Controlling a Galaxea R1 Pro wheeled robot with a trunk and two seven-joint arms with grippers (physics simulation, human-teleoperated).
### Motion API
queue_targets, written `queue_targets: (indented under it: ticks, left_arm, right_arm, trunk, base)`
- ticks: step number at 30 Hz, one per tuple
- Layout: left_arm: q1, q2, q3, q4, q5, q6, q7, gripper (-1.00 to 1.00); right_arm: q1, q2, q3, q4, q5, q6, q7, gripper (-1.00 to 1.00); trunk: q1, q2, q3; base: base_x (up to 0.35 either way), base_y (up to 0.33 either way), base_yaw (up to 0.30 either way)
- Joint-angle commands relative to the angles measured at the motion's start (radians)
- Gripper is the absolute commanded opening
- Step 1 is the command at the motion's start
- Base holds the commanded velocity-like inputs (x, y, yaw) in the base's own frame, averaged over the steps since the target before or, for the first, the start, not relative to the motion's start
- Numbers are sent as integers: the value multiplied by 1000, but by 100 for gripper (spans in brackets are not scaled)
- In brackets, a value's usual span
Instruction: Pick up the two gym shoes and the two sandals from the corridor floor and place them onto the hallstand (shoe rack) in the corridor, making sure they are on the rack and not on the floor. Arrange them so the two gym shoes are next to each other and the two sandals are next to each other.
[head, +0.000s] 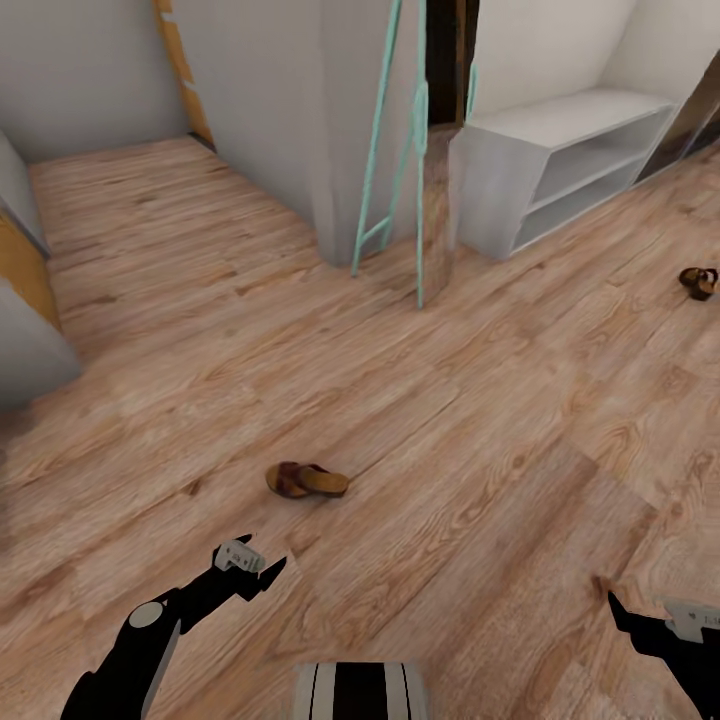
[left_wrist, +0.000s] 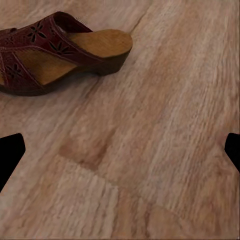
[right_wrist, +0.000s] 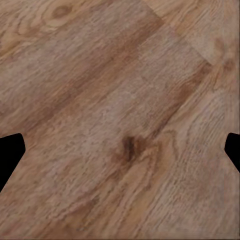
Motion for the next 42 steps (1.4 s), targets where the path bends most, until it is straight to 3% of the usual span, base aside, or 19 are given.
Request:
queue_targets:
  ticks: [1,20,42]
  left_arm:
    - [0,0,0,0,0,0,0,100]
    - [0,0,2,0,1,0,1,100]
    - [0,0,2,0,-1,0,1,100]
  right_arm:
    - [0,0,0,0,0,0,0,100]
    - [0,1,7,0,5,0,0,100]
    - [0,4,11,0,6,0,0,100]
  trunk:
    - [0,0,1]
    - [0,0,2]
    - [0,0,5]
  base:
    - [0,-301,-244]
    - [154,-246,-49]
    - [309,-57,-47]
